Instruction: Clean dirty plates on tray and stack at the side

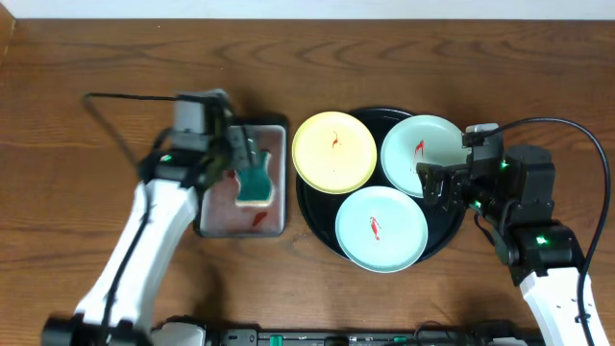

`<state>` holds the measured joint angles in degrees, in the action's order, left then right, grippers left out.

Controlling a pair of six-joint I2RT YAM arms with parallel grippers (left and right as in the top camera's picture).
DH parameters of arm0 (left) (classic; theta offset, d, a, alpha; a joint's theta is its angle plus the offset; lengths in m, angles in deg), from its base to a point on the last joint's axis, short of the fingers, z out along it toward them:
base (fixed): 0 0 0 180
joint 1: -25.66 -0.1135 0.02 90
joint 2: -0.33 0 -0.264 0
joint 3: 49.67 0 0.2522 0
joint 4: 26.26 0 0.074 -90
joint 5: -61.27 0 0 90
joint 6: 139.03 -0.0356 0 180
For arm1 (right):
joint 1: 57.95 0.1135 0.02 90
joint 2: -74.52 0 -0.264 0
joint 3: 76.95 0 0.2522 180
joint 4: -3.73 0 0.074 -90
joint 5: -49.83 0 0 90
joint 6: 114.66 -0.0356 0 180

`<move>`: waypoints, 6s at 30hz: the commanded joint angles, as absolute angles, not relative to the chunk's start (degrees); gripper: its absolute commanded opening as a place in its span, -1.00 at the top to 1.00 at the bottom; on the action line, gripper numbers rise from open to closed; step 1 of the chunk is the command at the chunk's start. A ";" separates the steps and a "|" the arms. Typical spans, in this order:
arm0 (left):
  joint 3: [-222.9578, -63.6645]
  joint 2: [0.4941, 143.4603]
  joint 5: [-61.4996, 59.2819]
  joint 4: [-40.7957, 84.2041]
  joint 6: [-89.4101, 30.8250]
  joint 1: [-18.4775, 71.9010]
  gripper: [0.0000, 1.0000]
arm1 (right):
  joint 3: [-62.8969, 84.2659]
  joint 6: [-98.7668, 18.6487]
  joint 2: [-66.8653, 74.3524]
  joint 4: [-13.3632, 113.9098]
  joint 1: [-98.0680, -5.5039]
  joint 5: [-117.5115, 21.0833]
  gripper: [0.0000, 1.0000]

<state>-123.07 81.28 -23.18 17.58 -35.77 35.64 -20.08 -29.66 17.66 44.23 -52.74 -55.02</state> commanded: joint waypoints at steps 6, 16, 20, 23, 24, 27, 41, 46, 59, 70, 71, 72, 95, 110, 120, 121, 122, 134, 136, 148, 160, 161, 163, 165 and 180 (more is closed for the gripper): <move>-123.66 95.13 -24.71 18.72 -32.12 38.98 -0.48 | -18.90 -29.76 17.50 44.10 -52.76 -55.61 -0.98; -123.66 102.22 -24.74 18.20 -32.17 38.98 -0.30 | -18.90 -29.79 17.50 44.27 -52.76 -55.66 -0.99; -123.66 102.83 -24.71 18.04 -32.17 38.98 0.50 | -18.90 -29.79 17.50 44.27 -52.76 -55.63 -0.99; -123.68 102.24 -24.71 18.26 -32.19 38.96 0.85 | -18.90 -29.79 17.50 44.27 -52.76 -55.63 -0.98; -123.68 101.58 -24.71 18.26 -32.19 38.92 0.85 | -18.90 -29.79 17.50 44.27 -52.76 -55.63 -0.99; -123.71 97.71 -24.71 18.26 -32.19 38.72 0.85 | -18.94 -29.74 17.48 44.51 -52.76 -55.37 -0.99; -123.66 92.36 -5.72 17.15 -35.53 30.77 0.86 | -19.07 -26.97 3.10 52.56 -52.63 -61.65 -0.91; -123.53 92.14 10.48 18.52 -41.28 24.84 0.86 | -19.07 -25.85 -1.60 53.13 -52.58 -61.67 -0.47; -122.53 83.24 9.25 24.84 -48.14 22.02 0.86 | -19.07 -25.85 -8.97 52.91 -52.58 -61.65 -0.28; -110.83 69.28 4.01 10.61 -41.22 22.44 0.86 | -19.07 -25.87 -8.97 51.66 -52.61 -61.65 -0.29; -110.22 69.87 4.03 8.86 -41.17 22.64 0.86 | -19.07 -25.87 -8.97 51.57 -52.58 -61.67 -0.29; -109.72 70.70 4.03 7.05 -40.36 22.88 0.86 | -19.07 -25.87 -8.97 51.53 -52.61 -61.65 -0.29; -109.45 80.71 8.11 -8.05 -40.14 23.88 0.86 | -19.07 -25.85 -8.97 51.53 -52.61 -61.62 -0.21; -109.43 84.36 -16.63 9.48 -39.82 36.25 0.85 | -24.36 -25.90 -8.99 51.53 -52.58 -61.45 0.31; -116.01 84.34 -18.77 13.69 -35.29 42.02 0.86 | -24.60 -26.53 -8.97 50.00 -52.61 -61.47 0.97; -118.28 84.34 -16.74 14.02 -35.14 43.84 0.86 | -24.60 -26.53 -8.99 49.91 -52.61 -61.45 0.97; -118.90 84.34 -15.43 13.69 -35.12 44.86 0.86 | -24.60 -26.53 -8.97 49.80 -52.61 -61.45 0.97; -119.18 96.91 -4.78 -9.93 -12.28 70.15 0.85 | -24.60 -26.55 -8.99 49.21 -52.58 -61.45 0.97; -119.18 99.33 -5.26 -12.27 -12.36 72.43 0.85 | -24.60 -26.53 -8.99 49.17 -52.61 -61.45 0.97; -119.18 99.77 -13.79 -2.33 -15.99 68.88 0.86 | -24.60 -26.53 -8.99 49.21 -52.61 -61.45 0.97; -119.18 98.68 -16.26 -10.28 -15.97 74.92 0.85 | -24.60 -26.68 -8.97 49.24 -52.61 -61.47 0.97; -119.18 100.38 -19.91 -10.22 -15.97 75.27 0.85 | -24.60 -26.99 -8.99 49.24 -52.61 -61.47 0.97; -119.18 102.87 -21.74 -10.28 -15.95 74.92 0.85 | -24.60 -26.97 -8.99 49.41 -52.61 -61.47 0.97; -119.18 103.99 -21.72 -9.89 -16.04 74.17 0.85 | -24.60 -26.97 -8.99 49.41 -52.61 -61.47 0.97; -119.18 96.38 -22.35 -13.02 -21.57 73.08 0.85 | -24.60 -26.97 -8.99 49.80 -52.61 -61.45 0.97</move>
<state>-119.03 94.81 -21.20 -9.58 -20.23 73.34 -24.43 -26.60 -8.88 49.63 -52.74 -61.38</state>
